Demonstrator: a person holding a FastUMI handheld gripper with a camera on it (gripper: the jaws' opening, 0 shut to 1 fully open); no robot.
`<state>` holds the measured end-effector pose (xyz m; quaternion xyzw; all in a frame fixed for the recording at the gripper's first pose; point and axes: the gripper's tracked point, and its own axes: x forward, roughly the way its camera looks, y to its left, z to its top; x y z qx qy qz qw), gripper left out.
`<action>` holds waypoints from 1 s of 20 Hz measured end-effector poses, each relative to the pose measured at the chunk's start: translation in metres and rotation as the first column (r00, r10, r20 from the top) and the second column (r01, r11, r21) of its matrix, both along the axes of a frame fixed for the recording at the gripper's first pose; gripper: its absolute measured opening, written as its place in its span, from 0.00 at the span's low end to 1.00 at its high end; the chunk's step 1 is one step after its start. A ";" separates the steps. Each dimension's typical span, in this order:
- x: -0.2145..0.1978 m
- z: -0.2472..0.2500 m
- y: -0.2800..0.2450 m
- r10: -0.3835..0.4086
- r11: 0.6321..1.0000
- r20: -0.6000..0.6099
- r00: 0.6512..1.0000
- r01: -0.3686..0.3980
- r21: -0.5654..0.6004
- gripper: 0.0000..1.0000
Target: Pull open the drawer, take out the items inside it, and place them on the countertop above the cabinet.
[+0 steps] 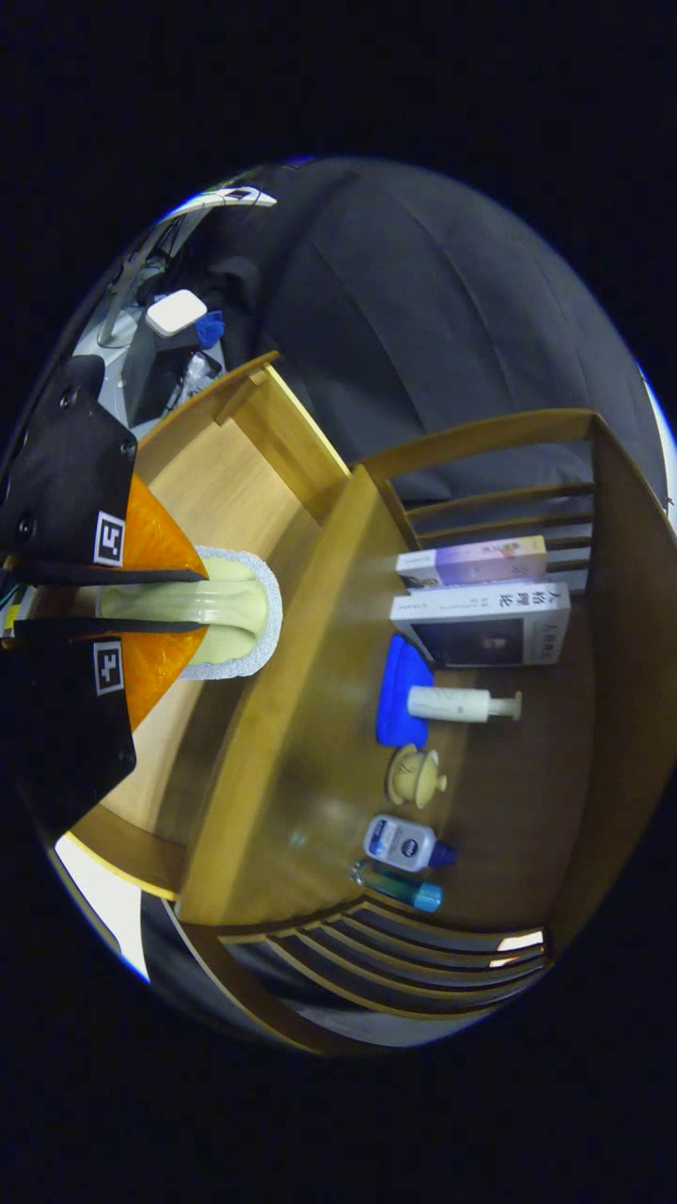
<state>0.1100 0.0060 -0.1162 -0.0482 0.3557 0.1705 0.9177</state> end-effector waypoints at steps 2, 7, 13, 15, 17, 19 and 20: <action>0.010 0.013 -0.001 -0.018 0.999 0.019 1.000 0.018 0.031 0.15; 0.049 0.034 -0.022 -0.079 0.997 0.078 0.994 0.078 0.020 0.15; 0.091 0.028 -0.039 -0.165 0.986 0.069 0.984 0.162 0.047 0.15; 0.104 0.017 -0.044 -0.194 0.980 0.042 0.980 0.192 0.055 0.15; 0.118 0.008 -0.051 -0.224 0.973 0.027 0.974 0.222 0.055 0.15; 0.127 0.002 -0.054 -0.240 0.970 0.023 0.971 0.239 0.054 0.15; 0.133 0.001 -0.052 -0.252 0.966 0.018 0.967 0.251 0.067 0.15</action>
